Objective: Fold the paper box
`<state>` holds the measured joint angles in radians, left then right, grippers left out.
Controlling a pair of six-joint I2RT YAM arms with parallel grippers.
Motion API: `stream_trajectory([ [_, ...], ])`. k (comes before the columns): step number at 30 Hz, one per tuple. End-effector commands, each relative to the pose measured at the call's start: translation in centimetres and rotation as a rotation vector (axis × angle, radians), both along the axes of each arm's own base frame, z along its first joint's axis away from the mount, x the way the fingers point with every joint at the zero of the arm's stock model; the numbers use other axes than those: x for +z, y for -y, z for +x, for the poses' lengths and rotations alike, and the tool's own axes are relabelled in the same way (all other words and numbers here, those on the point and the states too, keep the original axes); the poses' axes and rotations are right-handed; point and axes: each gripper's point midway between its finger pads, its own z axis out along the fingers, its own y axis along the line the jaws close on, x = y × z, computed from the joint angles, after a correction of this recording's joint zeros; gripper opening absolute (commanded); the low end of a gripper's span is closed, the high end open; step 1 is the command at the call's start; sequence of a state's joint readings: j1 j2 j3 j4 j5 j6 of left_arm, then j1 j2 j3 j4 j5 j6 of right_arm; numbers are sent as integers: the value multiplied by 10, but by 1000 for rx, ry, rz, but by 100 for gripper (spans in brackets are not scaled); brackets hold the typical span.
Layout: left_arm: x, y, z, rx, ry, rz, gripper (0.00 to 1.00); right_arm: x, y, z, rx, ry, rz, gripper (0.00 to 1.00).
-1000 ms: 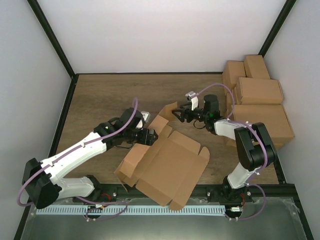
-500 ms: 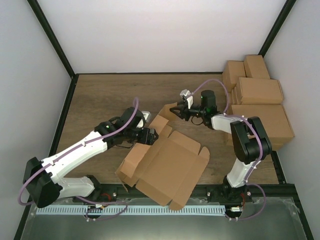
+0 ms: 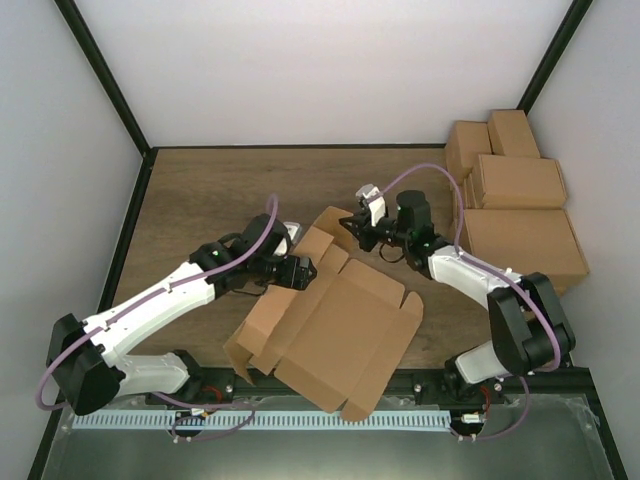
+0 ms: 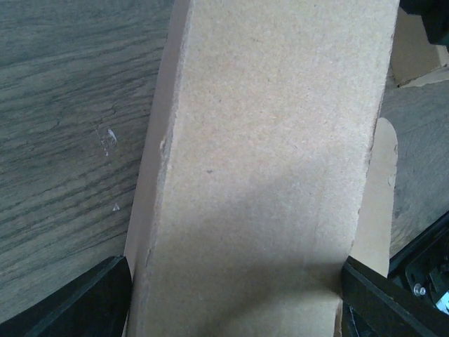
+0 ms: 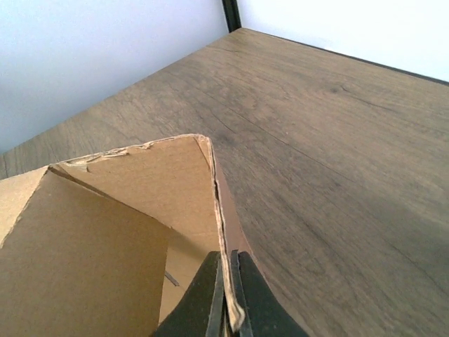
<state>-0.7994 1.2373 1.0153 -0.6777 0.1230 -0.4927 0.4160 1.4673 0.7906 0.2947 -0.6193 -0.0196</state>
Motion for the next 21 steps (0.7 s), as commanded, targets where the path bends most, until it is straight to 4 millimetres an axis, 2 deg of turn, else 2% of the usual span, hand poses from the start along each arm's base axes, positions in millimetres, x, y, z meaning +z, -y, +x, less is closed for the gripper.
stream_trajectory([
  [1, 13, 0, 3, 13, 33, -10, 78, 16, -4, -8, -59, -94, 46, 1],
  [6, 16, 3, 0, -5, 25, -37, 78, 3, -14, -24, -103, -183, 9, 2],
  [10, 7, 6, -2, -14, 1, -31, 78, 2, -20, -35, -128, -236, 25, 5],
  [14, 1, 6, -5, -18, -8, -22, 77, -4, -17, -47, -136, -297, 63, 5],
  [18, -3, 11, -11, -47, -16, -13, 78, -19, -14, -61, -147, -323, 84, 6],
  [21, -9, 17, -16, -78, -24, 5, 77, -29, -15, -72, -144, -321, 87, 11],
])
